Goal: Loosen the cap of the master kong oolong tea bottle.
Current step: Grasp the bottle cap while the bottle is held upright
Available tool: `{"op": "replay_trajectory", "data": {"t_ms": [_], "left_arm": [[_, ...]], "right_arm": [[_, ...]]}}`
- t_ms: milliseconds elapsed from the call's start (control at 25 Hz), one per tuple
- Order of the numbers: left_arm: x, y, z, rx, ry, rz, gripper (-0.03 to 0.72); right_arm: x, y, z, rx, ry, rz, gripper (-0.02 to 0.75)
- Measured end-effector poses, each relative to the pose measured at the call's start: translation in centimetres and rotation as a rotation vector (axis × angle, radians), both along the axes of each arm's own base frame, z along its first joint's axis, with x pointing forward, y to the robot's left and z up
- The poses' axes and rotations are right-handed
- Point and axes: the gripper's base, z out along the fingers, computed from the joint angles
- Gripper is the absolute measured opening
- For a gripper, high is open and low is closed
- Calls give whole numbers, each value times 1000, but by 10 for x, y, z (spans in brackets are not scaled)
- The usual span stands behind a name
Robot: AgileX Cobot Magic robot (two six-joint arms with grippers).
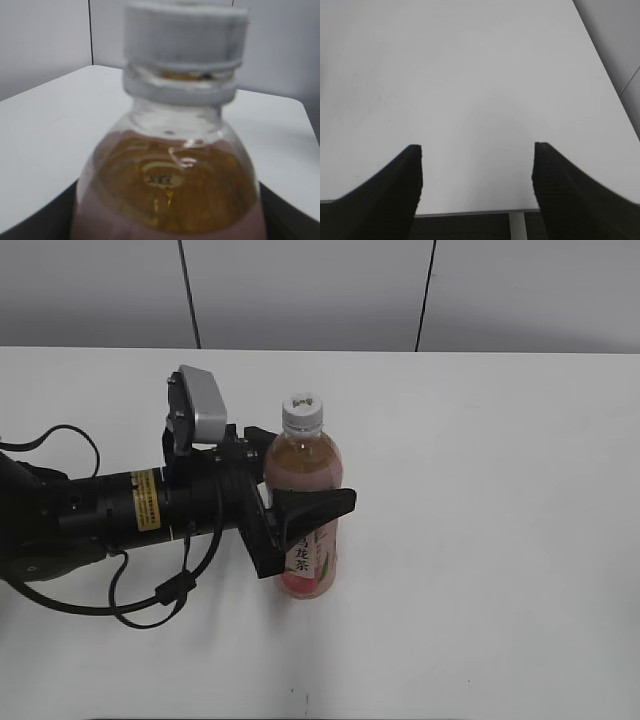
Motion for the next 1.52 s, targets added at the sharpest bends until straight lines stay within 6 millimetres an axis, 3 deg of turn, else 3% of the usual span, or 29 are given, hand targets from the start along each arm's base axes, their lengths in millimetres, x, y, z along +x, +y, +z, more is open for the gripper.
{"op": "replay_trajectory", "data": {"t_ms": [200, 360, 560, 920, 1000, 1280, 1520], "left_arm": [[0, 0, 0, 0, 0, 0, 456], [0, 0, 0, 0, 0, 0, 456], [0, 0, 0, 0, 0, 0, 456], [0, 0, 0, -1, 0, 0, 456], [0, 0, 0, -1, 0, 0, 456], [0, 0, 0, -2, 0, -1, 456], [0, 0, 0, -2, -1, -2, 456]], "right_arm": [[3, 1, 0, -13, 20, 13, 519], [22, 7, 12, -67, 120, 122, 519], [62, 14, 33, -119, 254, 253, 519], [138, 29, 76, -164, 303, 408, 519], [164, 38, 83, -138, 346, 449, 519], [221, 86, 108, -135, 468, 663, 519], [267, 142, 106, -172, 516, 805, 519]]}}
